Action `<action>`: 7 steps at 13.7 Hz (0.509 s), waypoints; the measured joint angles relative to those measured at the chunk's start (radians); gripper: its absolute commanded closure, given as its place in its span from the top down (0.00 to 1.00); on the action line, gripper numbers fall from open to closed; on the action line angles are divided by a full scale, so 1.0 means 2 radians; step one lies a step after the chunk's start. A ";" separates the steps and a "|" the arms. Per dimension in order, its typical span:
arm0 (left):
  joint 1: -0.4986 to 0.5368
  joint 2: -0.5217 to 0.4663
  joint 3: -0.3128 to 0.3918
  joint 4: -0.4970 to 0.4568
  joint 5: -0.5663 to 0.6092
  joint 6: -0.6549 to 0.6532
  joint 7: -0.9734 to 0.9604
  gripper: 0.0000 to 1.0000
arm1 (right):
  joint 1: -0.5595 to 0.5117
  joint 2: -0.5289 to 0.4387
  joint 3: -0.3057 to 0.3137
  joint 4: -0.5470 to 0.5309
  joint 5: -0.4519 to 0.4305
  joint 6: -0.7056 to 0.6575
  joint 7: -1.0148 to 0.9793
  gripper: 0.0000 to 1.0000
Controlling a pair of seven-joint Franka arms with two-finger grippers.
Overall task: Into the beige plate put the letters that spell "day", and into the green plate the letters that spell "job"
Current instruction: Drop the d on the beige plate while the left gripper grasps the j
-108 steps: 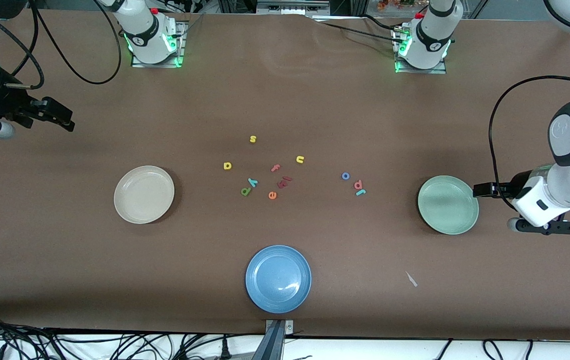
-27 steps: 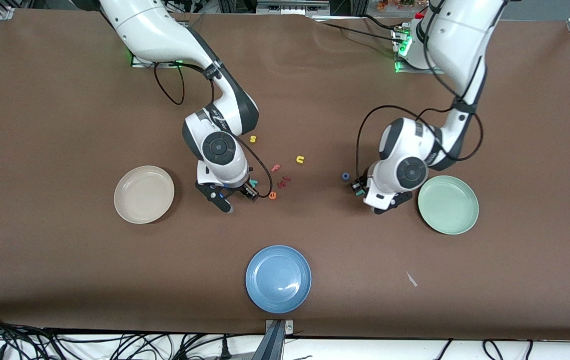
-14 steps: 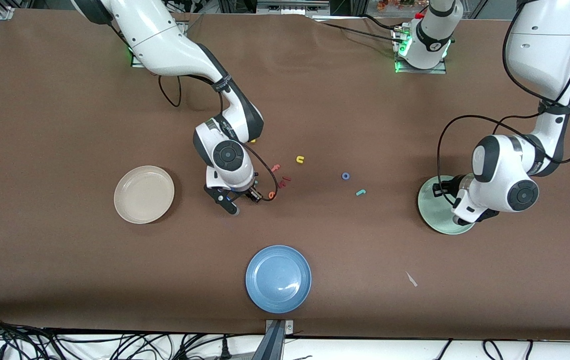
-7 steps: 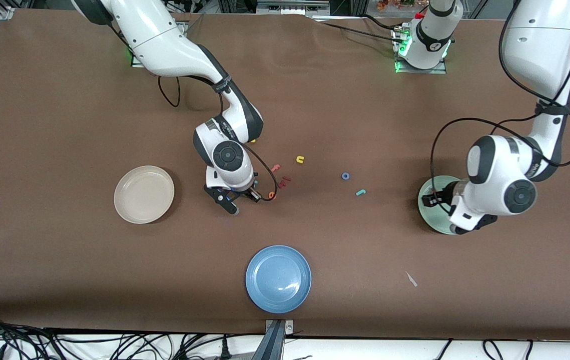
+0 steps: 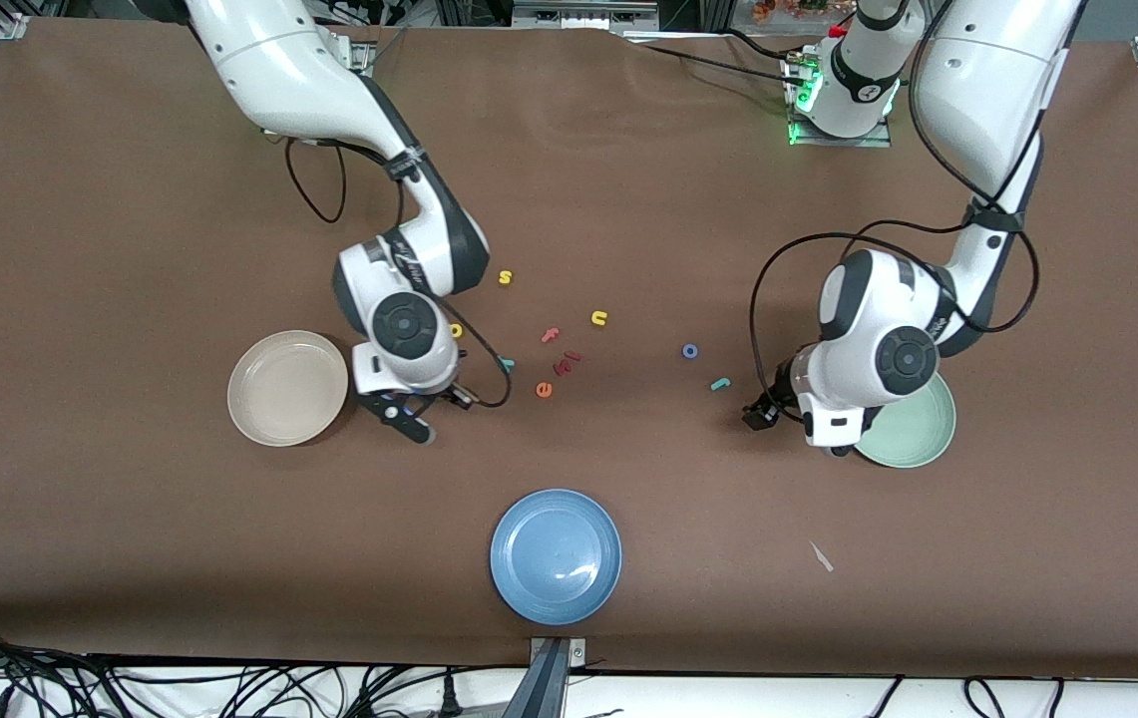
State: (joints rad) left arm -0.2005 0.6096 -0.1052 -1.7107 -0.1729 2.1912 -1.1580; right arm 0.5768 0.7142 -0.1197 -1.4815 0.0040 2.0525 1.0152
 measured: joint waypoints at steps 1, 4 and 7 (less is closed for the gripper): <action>-0.005 0.007 0.000 0.000 0.000 0.011 -0.042 0.97 | -0.008 -0.009 -0.006 -0.003 0.000 -0.018 -0.028 0.20; -0.022 0.021 0.000 -0.001 0.001 0.029 -0.146 0.96 | -0.039 -0.034 -0.027 -0.042 0.000 -0.031 -0.126 0.20; -0.040 0.026 -0.001 -0.010 0.001 0.044 -0.196 0.70 | -0.059 -0.051 -0.055 -0.101 0.010 -0.010 -0.215 0.21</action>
State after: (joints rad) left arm -0.2803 0.6608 -0.1067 -1.7311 -0.1700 2.2785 -1.5505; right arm 0.4598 0.6124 -0.2307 -1.6829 0.0234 2.0325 0.5859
